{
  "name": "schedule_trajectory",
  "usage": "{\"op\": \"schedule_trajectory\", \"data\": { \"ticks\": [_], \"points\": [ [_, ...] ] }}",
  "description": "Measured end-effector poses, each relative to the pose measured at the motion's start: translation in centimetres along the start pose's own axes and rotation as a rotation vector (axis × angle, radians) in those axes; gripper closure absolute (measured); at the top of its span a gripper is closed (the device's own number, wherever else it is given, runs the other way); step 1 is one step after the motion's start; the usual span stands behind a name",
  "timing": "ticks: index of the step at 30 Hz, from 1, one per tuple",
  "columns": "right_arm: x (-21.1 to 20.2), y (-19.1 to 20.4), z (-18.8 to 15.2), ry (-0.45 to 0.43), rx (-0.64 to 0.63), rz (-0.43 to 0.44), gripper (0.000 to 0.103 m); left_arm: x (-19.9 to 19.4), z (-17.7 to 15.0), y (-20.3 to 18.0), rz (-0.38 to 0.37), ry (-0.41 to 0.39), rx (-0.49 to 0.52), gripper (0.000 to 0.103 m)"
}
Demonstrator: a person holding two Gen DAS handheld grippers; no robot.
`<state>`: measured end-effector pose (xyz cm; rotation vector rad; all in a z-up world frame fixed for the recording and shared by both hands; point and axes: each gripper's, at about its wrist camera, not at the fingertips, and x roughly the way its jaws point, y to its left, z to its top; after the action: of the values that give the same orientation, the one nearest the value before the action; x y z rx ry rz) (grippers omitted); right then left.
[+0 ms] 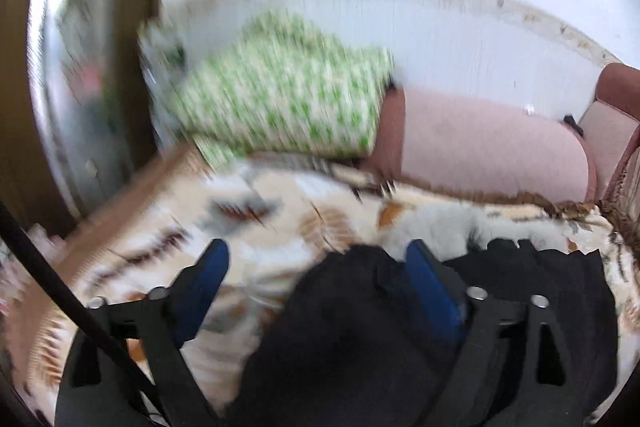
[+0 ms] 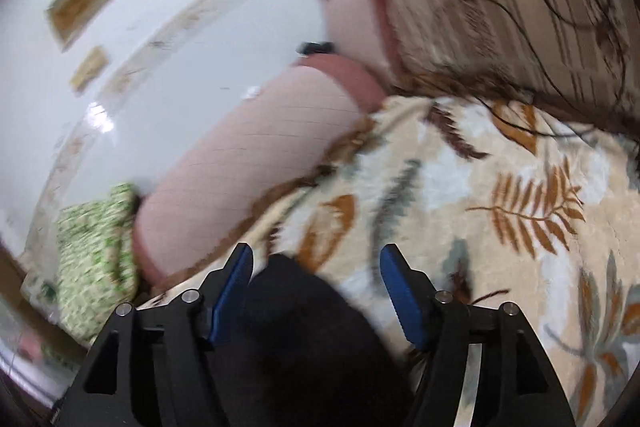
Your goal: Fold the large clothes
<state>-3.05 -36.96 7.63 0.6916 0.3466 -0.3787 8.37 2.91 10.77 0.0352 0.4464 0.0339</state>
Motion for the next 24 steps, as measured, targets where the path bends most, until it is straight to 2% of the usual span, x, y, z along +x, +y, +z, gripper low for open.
{"op": "schedule_trajectory", "data": {
  "ticks": [2, 3, 7, 11, 14, 17, 20, 24],
  "points": [
    [-1.9, 2.8, -1.8, 0.01, -0.084, 0.05, 0.019, -3.7, -0.7, 0.1, 0.053, -0.097, 0.047, 0.004],
    [-2.6, 3.7, -2.7, 0.015, -0.115, 0.059, 0.017, -4.7, -1.0, 0.3, 0.059, -0.114, 0.06, 0.003],
    [-4.7, 6.6, -7.7, 0.095, -0.238, 0.07, 0.016, -8.2, -2.1, 1.7, 0.011, -0.127, 0.042, 0.003],
    [-5.5, 8.0, -11.6, 0.167, -0.312, 0.084, 0.016, -9.6, -2.6, 2.6, -0.018, -0.119, -0.002, 0.003],
    [-6.0, 8.3, -13.3, 0.116, -0.37, 0.064, 0.016, -9.6, -3.2, 2.8, -0.039, -0.115, -0.009, 0.002],
    [-4.9, 8.0, -14.7, 0.07, -0.465, -0.03, 0.015, -8.7, -4.6, 2.5, -0.037, -0.117, 0.005, 0.002],
    [-3.1, 7.2, -15.1, 0.113, -0.507, -0.093, 0.015, -6.8, -6.0, 2.1, -0.047, -0.082, 0.022, 0.002],
    [-1.2, 5.6, -14.6, 0.176, -0.444, -0.122, 0.015, -4.7, -6.9, 2.0, -0.084, -0.004, 0.011, 0.002]
  ]
}}
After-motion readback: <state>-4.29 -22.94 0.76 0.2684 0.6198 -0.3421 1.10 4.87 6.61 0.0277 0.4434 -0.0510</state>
